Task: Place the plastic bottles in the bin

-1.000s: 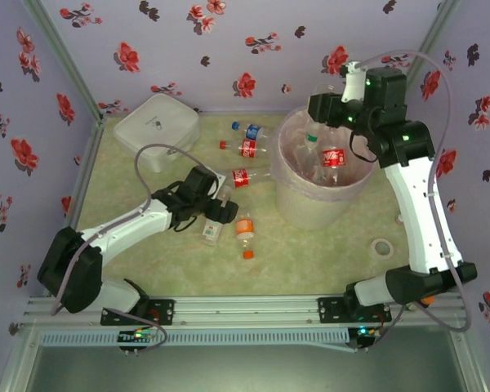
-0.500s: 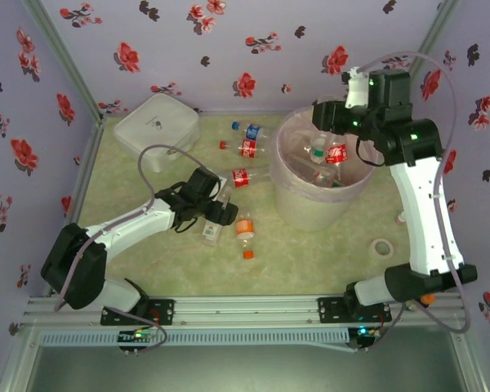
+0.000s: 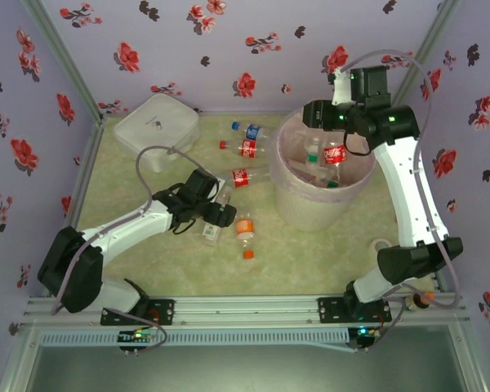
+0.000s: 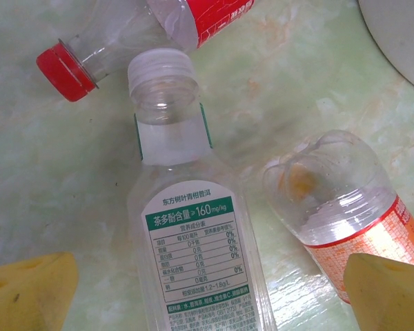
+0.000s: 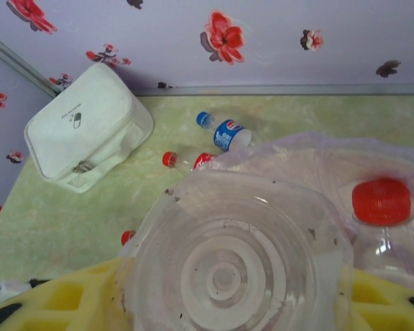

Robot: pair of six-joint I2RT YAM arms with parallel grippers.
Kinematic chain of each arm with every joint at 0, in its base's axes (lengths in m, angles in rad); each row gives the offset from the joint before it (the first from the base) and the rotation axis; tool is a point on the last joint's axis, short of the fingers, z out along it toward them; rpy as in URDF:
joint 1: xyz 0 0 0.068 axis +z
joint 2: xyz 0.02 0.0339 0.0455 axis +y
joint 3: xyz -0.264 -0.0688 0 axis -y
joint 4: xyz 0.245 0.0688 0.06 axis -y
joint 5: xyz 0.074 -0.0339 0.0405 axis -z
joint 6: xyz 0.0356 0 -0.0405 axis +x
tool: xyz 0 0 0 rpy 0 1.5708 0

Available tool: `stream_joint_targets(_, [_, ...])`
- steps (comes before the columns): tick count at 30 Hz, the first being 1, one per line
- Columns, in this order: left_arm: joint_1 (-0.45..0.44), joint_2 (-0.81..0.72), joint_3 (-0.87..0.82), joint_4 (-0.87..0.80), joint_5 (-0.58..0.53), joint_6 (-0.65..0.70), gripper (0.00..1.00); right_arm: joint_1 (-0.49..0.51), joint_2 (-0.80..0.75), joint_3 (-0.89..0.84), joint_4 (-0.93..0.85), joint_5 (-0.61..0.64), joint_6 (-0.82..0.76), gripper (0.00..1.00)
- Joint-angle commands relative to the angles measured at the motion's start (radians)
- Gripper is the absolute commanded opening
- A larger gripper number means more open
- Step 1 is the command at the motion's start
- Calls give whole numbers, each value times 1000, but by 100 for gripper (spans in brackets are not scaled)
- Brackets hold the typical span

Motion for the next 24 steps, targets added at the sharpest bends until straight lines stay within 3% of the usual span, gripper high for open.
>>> stream_joint_targets(1, [-6,-15,-15,8,-15,-9,98,-1,87,-131,-172,19,35,15])
stream_joint_targets(7, [-6,-15,-19,18,-15,-19,98,-2,69,-262,9,-45,105,14])
stream_joint_targets(13, [-6,-14,-23,36,-15,-28,98,-3,70,-307,70,-28,137,16])
stream_joint_targets(18, [-6,-27,-39,49,-23,-31,98,-6,26,-512,247,-34,203,15])
stream_joint_targets(24, [-6,-8,-26,27,-27,-20,98,-6,-4,-582,293,-47,249,19])
